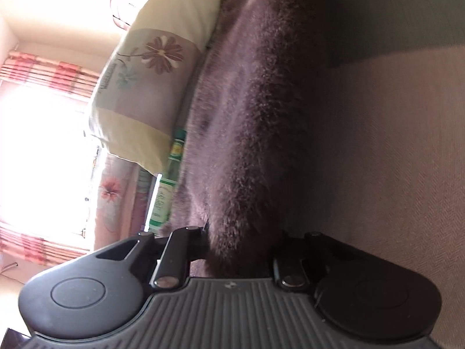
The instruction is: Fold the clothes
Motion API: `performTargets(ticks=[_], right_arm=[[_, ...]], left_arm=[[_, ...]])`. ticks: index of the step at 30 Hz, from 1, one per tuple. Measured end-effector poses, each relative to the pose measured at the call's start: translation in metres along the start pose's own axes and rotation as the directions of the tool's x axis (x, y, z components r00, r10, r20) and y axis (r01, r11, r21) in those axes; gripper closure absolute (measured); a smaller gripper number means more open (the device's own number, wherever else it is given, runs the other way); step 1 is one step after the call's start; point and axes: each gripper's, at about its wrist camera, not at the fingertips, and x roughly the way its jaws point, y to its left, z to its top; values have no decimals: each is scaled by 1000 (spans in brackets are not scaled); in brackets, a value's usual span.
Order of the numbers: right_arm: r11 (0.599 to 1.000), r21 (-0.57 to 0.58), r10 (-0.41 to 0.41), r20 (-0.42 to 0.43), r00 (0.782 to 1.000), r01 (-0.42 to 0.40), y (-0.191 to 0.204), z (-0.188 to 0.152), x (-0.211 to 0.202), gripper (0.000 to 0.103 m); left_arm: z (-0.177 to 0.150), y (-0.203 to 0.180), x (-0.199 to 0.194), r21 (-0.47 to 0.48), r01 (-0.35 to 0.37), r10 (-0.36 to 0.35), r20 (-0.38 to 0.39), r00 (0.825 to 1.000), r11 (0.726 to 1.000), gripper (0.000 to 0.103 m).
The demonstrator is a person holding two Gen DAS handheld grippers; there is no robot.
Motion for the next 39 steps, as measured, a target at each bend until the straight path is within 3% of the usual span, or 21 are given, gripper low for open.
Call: performTargets(ticks=[10, 21, 28, 33, 35, 38, 39], right_arm=[[993, 90, 81, -12, 997, -80, -11, 1, -63, 80], [979, 104, 179, -30, 983, -175, 18, -12, -164, 80], [973, 124, 205, -65, 977, -196, 52, -20, -188, 80], [958, 182, 242, -102, 965, -222, 59, -25, -186, 68], [938, 238, 281, -108, 953, -250, 53, -29, -189, 57], [893, 320, 365, -102, 926, -317, 37, -41, -201, 42], [874, 348, 393, -98, 914, -339, 31, -46, -207, 41]], left_arm=[[-5, -4, -63, 10, 47, -47, 23, 999, 999, 88], [-9, -29, -162, -20, 103, -102, 49, 994, 994, 88], [-16, -51, -182, -58, 110, -108, 36, 993, 992, 88], [-21, -57, -190, -29, 138, -137, 30, 990, 990, 79], [-29, -54, -204, -28, 176, -174, 43, 984, 984, 76], [-45, -40, -231, -51, 283, -279, 70, 958, 958, 74], [-50, -35, -240, -57, 296, -291, 83, 953, 954, 74]])
